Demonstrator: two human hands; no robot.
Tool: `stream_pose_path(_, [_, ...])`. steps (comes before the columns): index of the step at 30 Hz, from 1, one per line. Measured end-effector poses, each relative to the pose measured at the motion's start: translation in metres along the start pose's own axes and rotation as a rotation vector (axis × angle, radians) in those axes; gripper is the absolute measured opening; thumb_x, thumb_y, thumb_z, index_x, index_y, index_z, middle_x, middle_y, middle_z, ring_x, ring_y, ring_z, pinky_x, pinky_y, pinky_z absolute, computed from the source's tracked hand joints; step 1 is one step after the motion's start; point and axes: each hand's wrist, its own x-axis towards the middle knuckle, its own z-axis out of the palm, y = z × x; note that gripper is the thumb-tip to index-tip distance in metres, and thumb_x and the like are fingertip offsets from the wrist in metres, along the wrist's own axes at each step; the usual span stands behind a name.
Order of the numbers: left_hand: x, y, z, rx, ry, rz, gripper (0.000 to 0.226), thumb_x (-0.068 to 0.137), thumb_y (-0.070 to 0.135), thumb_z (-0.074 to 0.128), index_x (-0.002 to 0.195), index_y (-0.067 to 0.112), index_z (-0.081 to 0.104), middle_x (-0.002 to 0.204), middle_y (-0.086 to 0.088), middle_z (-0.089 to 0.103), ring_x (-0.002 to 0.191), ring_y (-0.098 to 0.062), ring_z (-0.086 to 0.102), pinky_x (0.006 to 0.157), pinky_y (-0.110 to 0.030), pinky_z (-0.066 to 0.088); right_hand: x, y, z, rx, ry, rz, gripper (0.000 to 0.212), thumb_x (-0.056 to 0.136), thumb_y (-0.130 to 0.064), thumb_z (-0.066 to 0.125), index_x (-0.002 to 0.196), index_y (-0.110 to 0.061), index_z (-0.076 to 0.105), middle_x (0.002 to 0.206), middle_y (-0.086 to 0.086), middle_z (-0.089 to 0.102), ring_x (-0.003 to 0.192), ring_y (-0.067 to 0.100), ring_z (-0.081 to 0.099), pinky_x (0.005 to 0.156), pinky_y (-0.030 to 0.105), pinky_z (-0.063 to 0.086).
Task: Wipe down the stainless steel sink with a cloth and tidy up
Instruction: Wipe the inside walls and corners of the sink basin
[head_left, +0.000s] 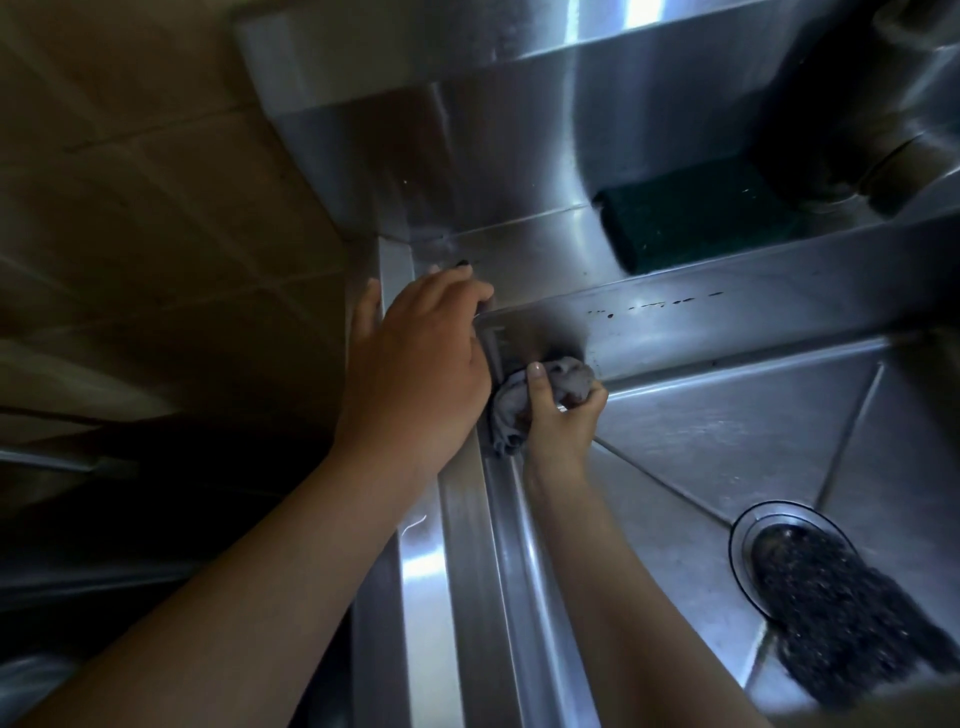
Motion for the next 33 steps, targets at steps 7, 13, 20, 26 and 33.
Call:
stream_pose_path(7, [0.0, 0.0, 0.001, 0.014, -0.006, 0.009, 0.037, 0.092, 0.013, 0.038, 0.126, 0.027, 0.045, 0.144, 0.009, 0.036, 0.137, -0.008, 0.022, 0.112, -0.039, 0.0, 0.019, 0.017, -0.024, -0.223, -0.052, 0.013, 0.032, 0.083, -0.01, 0.068, 0.094, -0.015, 0.038, 0.082, -0.003, 0.055, 0.074, 0.01, 0.055, 0.061, 0.011, 0.047])
stream_pose_path(13, [0.0, -0.001, 0.002, 0.016, -0.013, 0.005, 0.036, 0.093, 0.015, 0.038, 0.125, 0.029, 0.044, 0.144, 0.011, 0.035, 0.137, -0.007, 0.02, 0.112, -0.039, -0.001, 0.02, 0.018, -0.034, -0.237, 0.005, 0.046, 0.027, 0.083, -0.007, 0.068, 0.089, -0.014, 0.042, 0.086, 0.008, 0.057, 0.078, 0.018, 0.057, 0.075, 0.023, 0.05])
stream_pose_path(20, [0.001, -0.002, 0.005, 0.014, 0.013, 0.012, 0.035, 0.092, 0.013, 0.039, 0.123, 0.028, 0.046, 0.143, 0.01, 0.038, 0.137, -0.009, 0.022, 0.112, -0.04, 0.001, 0.006, -0.001, -0.013, -0.142, 0.071, 0.1, 0.023, 0.083, -0.007, 0.067, 0.089, -0.011, 0.044, 0.079, 0.0, 0.057, 0.085, 0.023, 0.058, 0.08, 0.033, 0.05])
stream_pose_path(26, [0.002, -0.002, 0.006, 0.031, 0.03, 0.02, 0.032, 0.092, 0.017, 0.039, 0.122, 0.027, 0.046, 0.141, 0.007, 0.039, 0.136, -0.011, 0.025, 0.112, -0.043, 0.003, -0.017, -0.042, -0.003, -0.011, -0.032, 0.16, 0.019, 0.084, -0.008, 0.066, 0.096, -0.011, 0.051, 0.107, 0.017, 0.063, 0.102, 0.032, 0.062, 0.092, 0.052, 0.05])
stream_pose_path(33, [0.003, 0.002, 0.006, 0.049, 0.073, 0.019, 0.029, 0.091, 0.027, 0.044, 0.119, 0.025, 0.051, 0.138, 0.005, 0.045, 0.132, -0.013, 0.033, 0.111, -0.044, 0.008, -0.03, -0.086, -0.007, -0.016, -0.197, 0.165, 0.019, 0.086, -0.009, 0.064, 0.087, -0.017, 0.047, 0.102, 0.016, 0.063, 0.098, 0.035, 0.063, 0.083, 0.048, 0.055])
